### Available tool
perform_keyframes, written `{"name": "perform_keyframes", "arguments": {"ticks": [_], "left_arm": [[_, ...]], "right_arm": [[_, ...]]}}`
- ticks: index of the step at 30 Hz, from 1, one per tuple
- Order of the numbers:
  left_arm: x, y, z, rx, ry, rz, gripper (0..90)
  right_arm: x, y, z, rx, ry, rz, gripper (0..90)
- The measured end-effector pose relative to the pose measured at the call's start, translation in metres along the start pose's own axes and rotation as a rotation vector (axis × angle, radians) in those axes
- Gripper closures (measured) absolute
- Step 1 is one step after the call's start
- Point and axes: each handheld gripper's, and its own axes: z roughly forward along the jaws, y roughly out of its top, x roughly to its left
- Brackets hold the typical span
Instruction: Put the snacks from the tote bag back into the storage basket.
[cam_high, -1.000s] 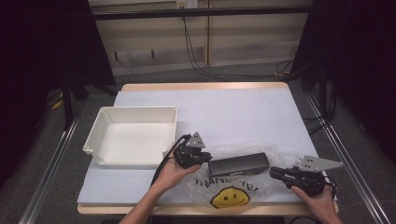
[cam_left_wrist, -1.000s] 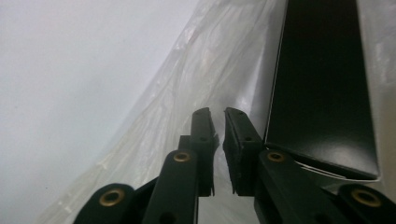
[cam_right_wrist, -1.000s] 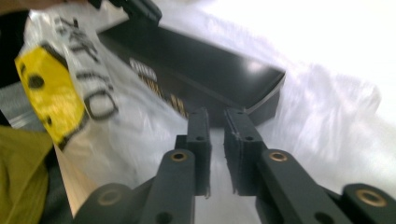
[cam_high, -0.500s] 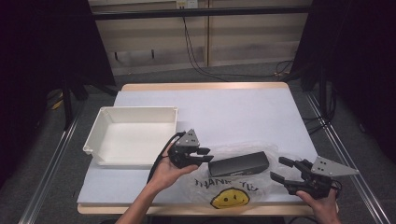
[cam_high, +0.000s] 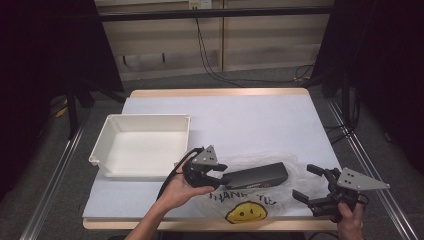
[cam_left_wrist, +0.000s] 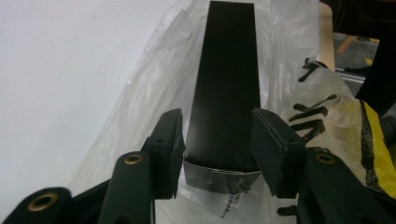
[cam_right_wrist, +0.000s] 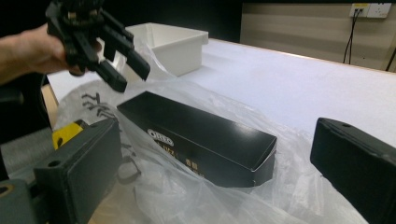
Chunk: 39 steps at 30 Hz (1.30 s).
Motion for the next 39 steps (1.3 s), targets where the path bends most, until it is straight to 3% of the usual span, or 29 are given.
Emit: {"name": "perform_keyframes", "arguments": {"ticks": [5,6,7,14,18,20,26,27,32,39], "left_arm": [[-0.002,0.002,0.003,0.044,-0.019,0.022,49.6],[-0.003,0.002,0.005,0.032,-0.025,0.014,49.2],[-0.003,0.003,0.005,0.050,-0.021,0.020,48.2],[-0.007,0.006,0.006,0.046,-0.025,0.042,43.4],[-0.005,0.005,0.011,0.056,-0.003,0.035,42.6],[-0.005,0.004,0.013,0.065,-0.019,0.033,43.3],[-0.008,0.006,0.020,0.071,-0.011,0.047,41.6],[-0.007,0.006,0.021,0.055,-0.011,0.034,41.6],[-0.001,0.007,0.024,0.071,-0.012,0.011,41.5],[-0.003,0.005,0.030,0.112,-0.004,0.041,40.2]], "right_arm": [[0.000,-0.001,-0.006,-0.033,-0.020,-0.007,1.5],[0.000,-0.002,-0.004,-0.024,-0.018,-0.009,0.8],[0.000,-0.003,-0.004,0.001,-0.007,-0.003,1.4],[0.005,-0.005,0.000,-0.033,-0.010,0.000,1.6],[0.005,-0.006,0.002,-0.034,-0.010,-0.016,1.5],[0.005,-0.006,0.003,-0.032,-0.005,-0.019,2.2],[0.007,-0.007,0.004,-0.024,-0.009,-0.027,2.1],[0.007,-0.007,0.004,-0.028,-0.006,-0.026,2.0],[0.006,-0.008,0.006,-0.015,0.012,-0.036,2.0],[0.007,-0.008,0.004,-0.021,0.014,-0.035,1.7]]}}
